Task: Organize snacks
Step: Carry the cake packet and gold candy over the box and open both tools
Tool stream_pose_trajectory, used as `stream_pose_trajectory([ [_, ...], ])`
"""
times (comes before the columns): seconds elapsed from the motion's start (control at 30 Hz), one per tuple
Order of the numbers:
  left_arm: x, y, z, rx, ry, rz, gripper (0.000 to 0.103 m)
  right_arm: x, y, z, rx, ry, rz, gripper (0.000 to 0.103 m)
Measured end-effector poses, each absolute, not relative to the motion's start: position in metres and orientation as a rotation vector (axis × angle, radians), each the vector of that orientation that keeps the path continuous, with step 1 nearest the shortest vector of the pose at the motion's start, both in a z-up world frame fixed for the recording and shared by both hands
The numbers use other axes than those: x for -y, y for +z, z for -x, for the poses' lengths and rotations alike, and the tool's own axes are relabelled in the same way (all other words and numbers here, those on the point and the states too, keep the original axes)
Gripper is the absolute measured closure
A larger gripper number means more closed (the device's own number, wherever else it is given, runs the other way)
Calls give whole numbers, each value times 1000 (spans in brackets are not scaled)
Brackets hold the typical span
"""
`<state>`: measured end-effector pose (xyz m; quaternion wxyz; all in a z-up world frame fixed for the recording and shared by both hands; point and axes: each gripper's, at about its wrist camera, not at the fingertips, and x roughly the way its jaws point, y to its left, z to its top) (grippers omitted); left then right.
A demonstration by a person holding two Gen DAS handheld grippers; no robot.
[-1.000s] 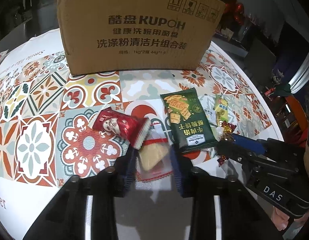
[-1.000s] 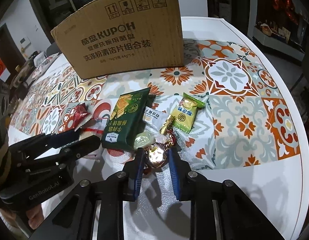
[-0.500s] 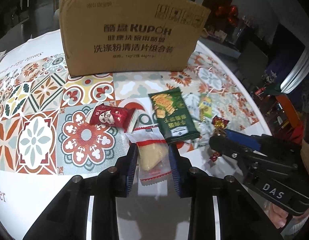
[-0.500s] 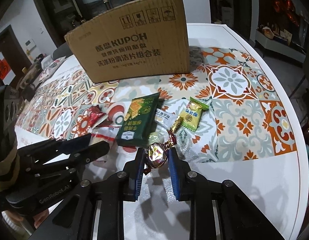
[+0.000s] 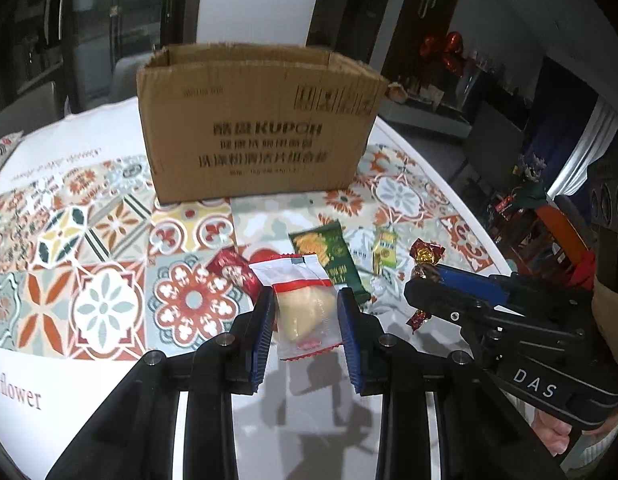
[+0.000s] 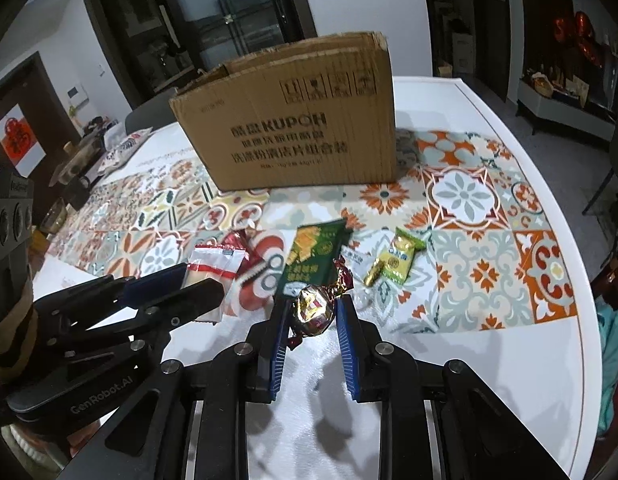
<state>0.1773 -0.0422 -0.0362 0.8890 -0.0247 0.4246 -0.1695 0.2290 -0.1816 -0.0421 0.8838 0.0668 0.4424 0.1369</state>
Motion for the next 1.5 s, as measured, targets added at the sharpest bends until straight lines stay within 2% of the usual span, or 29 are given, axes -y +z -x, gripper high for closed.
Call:
stream_pose_trajectory([
  [0.73, 30, 47, -198, -674, -323, 2, 71, 173, 36, -257, -736, 308, -123, 78],
  [1.5, 13, 105, -284, -561, -270, -60, 71, 159, 99, -348, -666, 318, -79, 78],
])
